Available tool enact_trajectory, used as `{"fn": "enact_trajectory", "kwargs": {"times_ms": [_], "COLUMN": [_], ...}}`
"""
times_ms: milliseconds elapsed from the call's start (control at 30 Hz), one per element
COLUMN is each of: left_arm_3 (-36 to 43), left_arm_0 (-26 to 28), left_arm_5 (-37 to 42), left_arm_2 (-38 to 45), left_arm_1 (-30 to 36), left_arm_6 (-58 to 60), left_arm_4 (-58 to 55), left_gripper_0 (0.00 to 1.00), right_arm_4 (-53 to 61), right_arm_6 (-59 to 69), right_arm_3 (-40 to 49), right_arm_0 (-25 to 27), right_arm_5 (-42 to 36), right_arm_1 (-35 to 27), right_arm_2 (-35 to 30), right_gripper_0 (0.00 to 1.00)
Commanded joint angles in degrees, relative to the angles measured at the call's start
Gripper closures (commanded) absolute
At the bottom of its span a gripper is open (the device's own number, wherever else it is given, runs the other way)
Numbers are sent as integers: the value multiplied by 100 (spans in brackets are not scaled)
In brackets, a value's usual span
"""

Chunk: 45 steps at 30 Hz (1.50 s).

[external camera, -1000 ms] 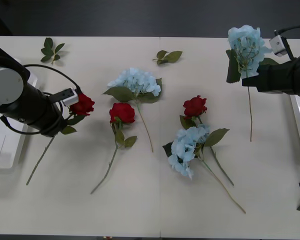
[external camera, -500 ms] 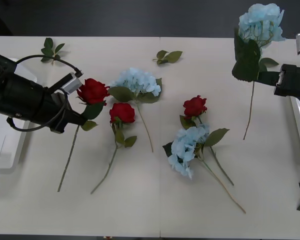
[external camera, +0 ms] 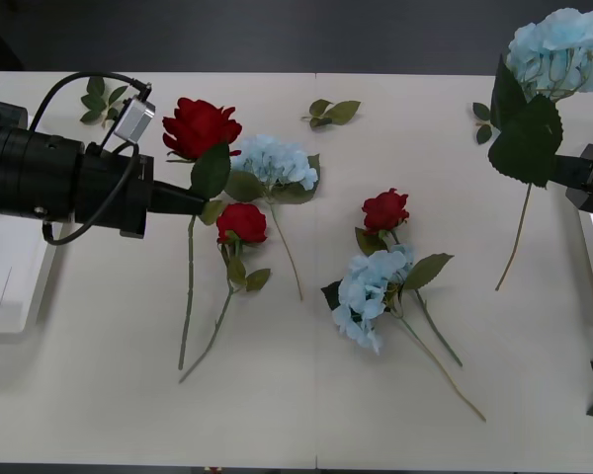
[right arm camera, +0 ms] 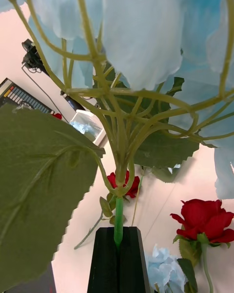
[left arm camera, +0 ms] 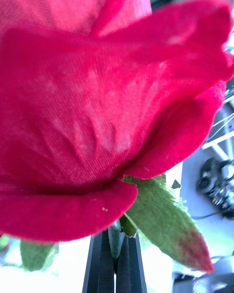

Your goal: Put the red flowers into the right box and the blue flowers into the left box

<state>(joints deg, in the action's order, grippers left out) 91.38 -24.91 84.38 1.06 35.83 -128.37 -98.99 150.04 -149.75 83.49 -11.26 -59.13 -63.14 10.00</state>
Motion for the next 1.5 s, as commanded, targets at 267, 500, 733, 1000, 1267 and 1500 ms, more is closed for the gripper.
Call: {"fn": "enact_trajectory", "kwargs": {"times_ms": [267, 500, 733, 1000, 1267, 1500], "left_arm_3": [135, 152, 135, 152, 152, 152], "left_arm_0": [-287, -753, -1315, -1746, -1851, -1860], "left_arm_5": [-106, -124, -344, -880, -1099, -1099], "left_arm_2": [43, 43, -282, -757, -959, -985], "left_arm_1": [-128, -269, -295, -295, -383, -533], "left_arm_6": [22, 655, 1393, 1982, 2079, 2079], "left_arm_4": [-657, -727, -727, -762, -815, -710], "left_gripper_0": [100, 100, 100, 100, 100, 100], "right_arm_4": [-651, -1600, -2567, -2620, -3121, -3121], "right_arm_6": [16, 148, 262, 262, 236, 174], "right_arm_3": [-553, -1212, -1309, -1309, -1335, -1327], "right_arm_0": [-43, -69, -60, -60, -78, -87], "right_arm_5": [24, 200, 772, 1774, 1932, 1914], "right_arm_1": [-14, -5, 12, 3, -14, -32], "right_arm_2": [2, 2, 142, 845, 925, 925], "right_gripper_0": [100, 100, 100, 100, 72, 36]}}
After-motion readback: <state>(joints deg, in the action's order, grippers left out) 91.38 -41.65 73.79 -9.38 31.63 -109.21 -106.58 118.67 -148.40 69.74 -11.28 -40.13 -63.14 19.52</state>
